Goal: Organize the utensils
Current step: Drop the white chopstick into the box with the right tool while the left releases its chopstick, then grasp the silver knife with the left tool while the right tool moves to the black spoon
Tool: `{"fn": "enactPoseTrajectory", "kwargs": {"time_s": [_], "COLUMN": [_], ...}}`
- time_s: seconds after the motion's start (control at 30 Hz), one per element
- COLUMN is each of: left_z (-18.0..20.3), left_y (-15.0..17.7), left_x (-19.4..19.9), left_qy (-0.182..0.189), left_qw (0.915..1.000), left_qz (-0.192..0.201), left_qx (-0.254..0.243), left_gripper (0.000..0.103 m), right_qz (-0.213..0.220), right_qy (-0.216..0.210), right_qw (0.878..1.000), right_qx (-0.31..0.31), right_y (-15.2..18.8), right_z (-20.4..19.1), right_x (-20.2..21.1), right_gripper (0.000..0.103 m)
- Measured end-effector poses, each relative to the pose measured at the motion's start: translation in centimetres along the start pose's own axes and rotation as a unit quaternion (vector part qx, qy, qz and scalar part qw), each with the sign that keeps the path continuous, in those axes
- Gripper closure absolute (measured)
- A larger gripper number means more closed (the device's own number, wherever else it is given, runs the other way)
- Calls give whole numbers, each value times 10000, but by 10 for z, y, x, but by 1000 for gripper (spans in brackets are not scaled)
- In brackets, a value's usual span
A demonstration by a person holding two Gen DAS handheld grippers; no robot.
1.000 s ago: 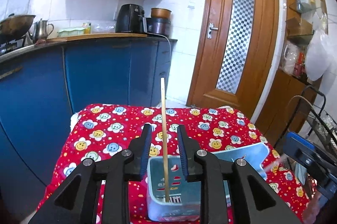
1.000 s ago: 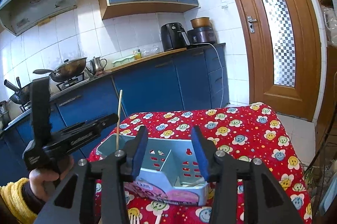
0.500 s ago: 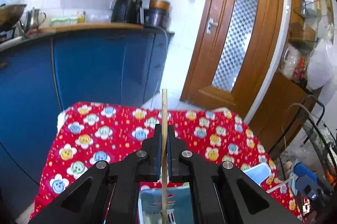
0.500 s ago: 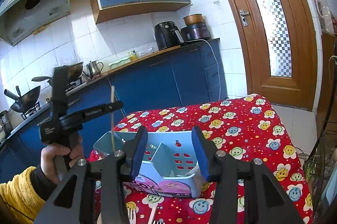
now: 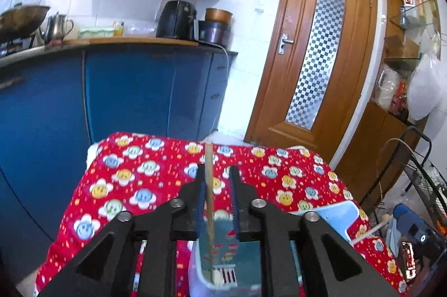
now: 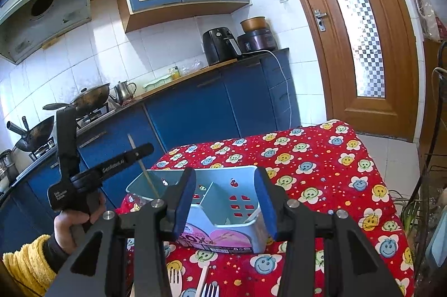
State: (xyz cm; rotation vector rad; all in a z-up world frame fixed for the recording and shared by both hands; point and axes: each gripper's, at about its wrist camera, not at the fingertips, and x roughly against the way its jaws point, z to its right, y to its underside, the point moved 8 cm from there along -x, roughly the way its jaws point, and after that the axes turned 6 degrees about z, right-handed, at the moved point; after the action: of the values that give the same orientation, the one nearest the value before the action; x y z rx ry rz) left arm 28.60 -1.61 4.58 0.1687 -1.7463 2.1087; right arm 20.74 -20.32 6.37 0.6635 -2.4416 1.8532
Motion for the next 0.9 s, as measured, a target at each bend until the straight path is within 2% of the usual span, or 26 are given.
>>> {"fn": "enactPoseTrajectory", "kwargs": {"time_s": [0.17,0.57,0.9], "left_z": [-3,-8,-10], "left_y": [8,38,85], "left_x": [18,76,111], "left_qy": [27,-26,-180], "left_qw": [10000,9970,9869], "left_qz": [-90,-741,-1544], "left_qx": [-11,-225,-439], "left_gripper": [74,72,72], "right_qz": [-75,-563,-1236], "right_qy": [25,139,238], "right_qw": [9999,9982,9920], "right_qx": [-64,-125,-108], "right_y": [5,29,61], "right_z": [1,-4,-8], "right_x": [7,29,47], "right_gripper": [56,56,56]}}
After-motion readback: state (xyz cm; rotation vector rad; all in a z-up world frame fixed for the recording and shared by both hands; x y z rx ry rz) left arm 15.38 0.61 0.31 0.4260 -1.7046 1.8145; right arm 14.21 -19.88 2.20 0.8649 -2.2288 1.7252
